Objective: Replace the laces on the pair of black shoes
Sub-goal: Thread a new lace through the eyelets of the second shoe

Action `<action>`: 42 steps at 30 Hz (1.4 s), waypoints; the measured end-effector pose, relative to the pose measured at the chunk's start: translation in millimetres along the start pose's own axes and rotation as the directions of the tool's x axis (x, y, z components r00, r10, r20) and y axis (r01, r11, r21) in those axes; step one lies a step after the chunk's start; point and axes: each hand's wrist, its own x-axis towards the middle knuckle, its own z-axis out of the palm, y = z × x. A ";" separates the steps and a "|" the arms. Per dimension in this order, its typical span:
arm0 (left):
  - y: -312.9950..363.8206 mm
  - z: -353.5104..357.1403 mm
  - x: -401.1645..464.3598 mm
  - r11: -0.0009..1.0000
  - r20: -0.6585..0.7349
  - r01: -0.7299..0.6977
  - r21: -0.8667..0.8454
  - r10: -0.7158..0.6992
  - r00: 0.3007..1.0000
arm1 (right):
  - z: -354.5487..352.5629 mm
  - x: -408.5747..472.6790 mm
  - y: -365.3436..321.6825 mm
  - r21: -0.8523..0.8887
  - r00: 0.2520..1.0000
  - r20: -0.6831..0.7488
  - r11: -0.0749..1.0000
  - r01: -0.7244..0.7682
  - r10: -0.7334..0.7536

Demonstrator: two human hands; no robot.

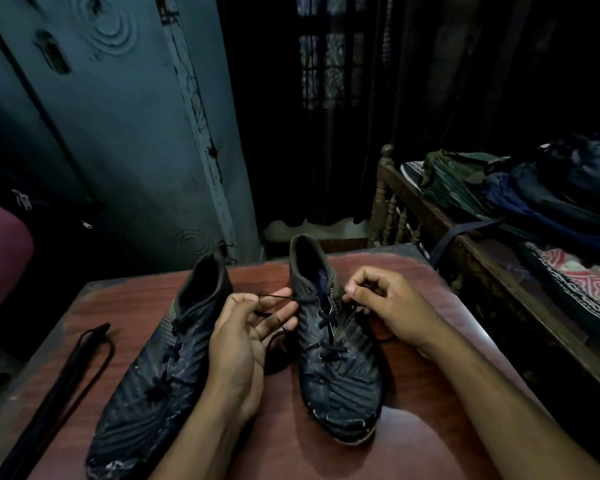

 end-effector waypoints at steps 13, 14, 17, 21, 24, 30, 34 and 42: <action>-10.0 -6.5 -0.1 0.741 0.275 -0.340 0.579 0.215 0.937 | 9.7 -4.2 -13.0 -0.119 0.995 -0.096 0.993 -0.020 0.009; -9.8 -7.1 0.3 0.690 0.304 -0.369 0.623 0.221 0.927 | 10.0 -4.3 -13.5 -0.111 0.995 -0.098 0.994 -0.015 0.004; -11.9 -6.1 -1.4 0.643 0.286 -0.389 0.660 0.264 0.921 | 12.3 -4.2 -13.7 -0.125 0.995 -0.097 0.992 0.009 -0.021; -16.1 -8.2 0.3 0.747 0.179 -0.292 0.598 0.230 0.956 | 14.3 -5.0 -13.0 -0.139 0.993 -0.114 0.990 0.013 -0.029; -14.0 -4.0 1.7 0.853 0.130 -0.229 0.469 0.189 0.973 | 13.6 -5.7 -10.5 -0.120 0.991 -0.130 0.993 0.008 -0.024; -9.5 -15.7 -4.6 0.577 0.189 -0.334 0.745 0.297 0.936 | 20.4 -6.5 -5.0 -0.190 0.981 -0.188 0.981 0.021 -0.057; 11.3 -16.7 -31.2 0.200 0.334 -0.398 0.895 0.288 0.897 | 18.5 -6.9 -4.0 -0.245 0.977 -0.190 0.969 0.044 -0.092; 65.6 -7.9 -106.3 -0.142 0.458 -0.447 0.883 0.060 0.887 | 23.8 -21.5 -9.1 -0.516 0.971 -0.176 0.855 0.046 -0.159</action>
